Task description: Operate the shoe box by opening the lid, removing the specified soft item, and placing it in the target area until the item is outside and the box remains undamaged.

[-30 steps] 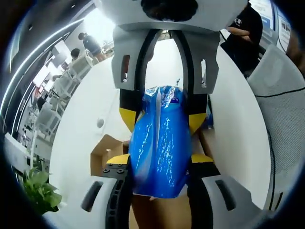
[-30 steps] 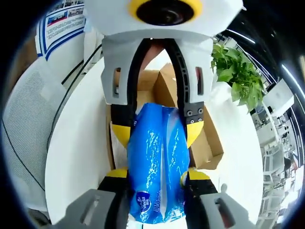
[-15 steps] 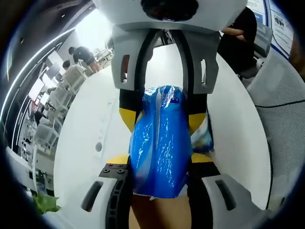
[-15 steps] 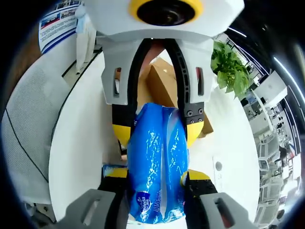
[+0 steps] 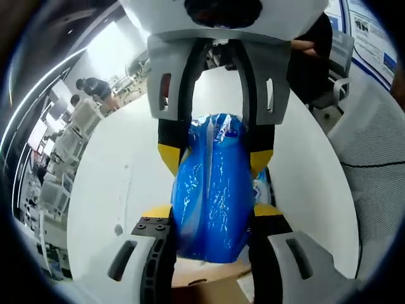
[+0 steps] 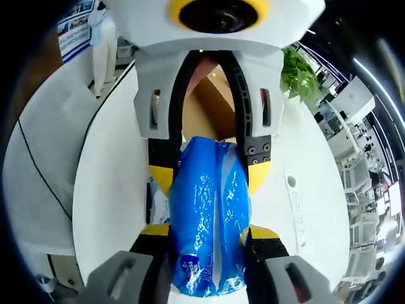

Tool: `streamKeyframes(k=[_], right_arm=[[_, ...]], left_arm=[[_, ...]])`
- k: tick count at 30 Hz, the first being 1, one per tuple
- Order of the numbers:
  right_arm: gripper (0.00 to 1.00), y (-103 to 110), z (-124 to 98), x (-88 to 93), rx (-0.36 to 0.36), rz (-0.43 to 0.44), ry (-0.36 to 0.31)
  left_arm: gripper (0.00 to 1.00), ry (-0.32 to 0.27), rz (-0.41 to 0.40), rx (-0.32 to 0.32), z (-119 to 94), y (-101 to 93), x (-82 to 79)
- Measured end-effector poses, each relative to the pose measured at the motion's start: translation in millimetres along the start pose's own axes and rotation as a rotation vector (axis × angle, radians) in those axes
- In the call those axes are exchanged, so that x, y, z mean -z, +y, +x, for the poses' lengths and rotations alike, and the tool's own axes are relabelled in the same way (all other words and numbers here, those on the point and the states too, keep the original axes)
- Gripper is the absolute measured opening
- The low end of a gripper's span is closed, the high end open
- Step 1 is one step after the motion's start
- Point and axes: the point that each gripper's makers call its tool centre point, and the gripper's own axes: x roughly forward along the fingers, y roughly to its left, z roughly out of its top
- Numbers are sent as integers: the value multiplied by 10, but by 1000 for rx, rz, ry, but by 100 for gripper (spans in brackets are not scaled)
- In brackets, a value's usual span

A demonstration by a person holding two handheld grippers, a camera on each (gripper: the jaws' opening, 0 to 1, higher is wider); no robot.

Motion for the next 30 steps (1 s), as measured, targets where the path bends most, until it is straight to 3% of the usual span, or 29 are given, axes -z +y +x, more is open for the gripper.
streamKeyframes(k=[9,18,30], right_arm=[[40,102,-81,430,-12,33,32],[40,272,-136,595,-31,25,55],[41,360,-160,989,-77,-4,108]], left_arm=[[44,-21,3,31,310,-106,-283],[44,-22,-9,38,536,-174,-388],[44,-45,-58,20,823,-366,-582]])
